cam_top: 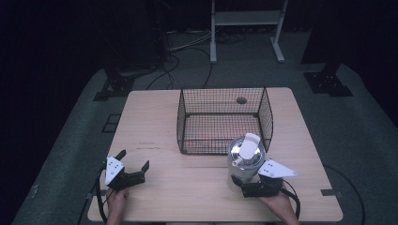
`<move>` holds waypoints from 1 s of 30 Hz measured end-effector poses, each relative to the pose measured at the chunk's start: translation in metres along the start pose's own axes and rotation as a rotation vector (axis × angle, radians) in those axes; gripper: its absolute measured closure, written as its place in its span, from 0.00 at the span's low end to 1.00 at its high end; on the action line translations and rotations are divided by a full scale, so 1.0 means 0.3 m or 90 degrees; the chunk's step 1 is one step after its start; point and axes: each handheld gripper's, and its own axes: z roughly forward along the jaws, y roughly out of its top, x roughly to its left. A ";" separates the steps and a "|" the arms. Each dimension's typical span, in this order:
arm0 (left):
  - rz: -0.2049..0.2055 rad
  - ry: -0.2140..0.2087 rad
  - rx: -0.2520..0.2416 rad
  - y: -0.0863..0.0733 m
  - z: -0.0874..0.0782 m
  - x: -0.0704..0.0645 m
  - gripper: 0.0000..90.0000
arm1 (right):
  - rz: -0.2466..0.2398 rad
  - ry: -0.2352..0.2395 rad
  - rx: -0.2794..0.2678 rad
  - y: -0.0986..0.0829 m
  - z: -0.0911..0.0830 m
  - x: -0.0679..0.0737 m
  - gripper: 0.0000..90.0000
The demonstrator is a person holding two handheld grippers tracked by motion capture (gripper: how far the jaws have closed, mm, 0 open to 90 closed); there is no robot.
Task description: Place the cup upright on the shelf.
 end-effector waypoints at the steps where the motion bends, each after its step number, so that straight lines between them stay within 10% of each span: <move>1: 0.000 0.000 0.000 0.000 0.000 0.000 0.00 | 0.000 0.000 0.000 0.000 0.000 0.000 0.08; 30: -0.004 -0.002 -0.002 0.000 -0.002 0.005 0.00 | -0.029 -0.001 -0.038 0.080 -0.037 -0.012 0.11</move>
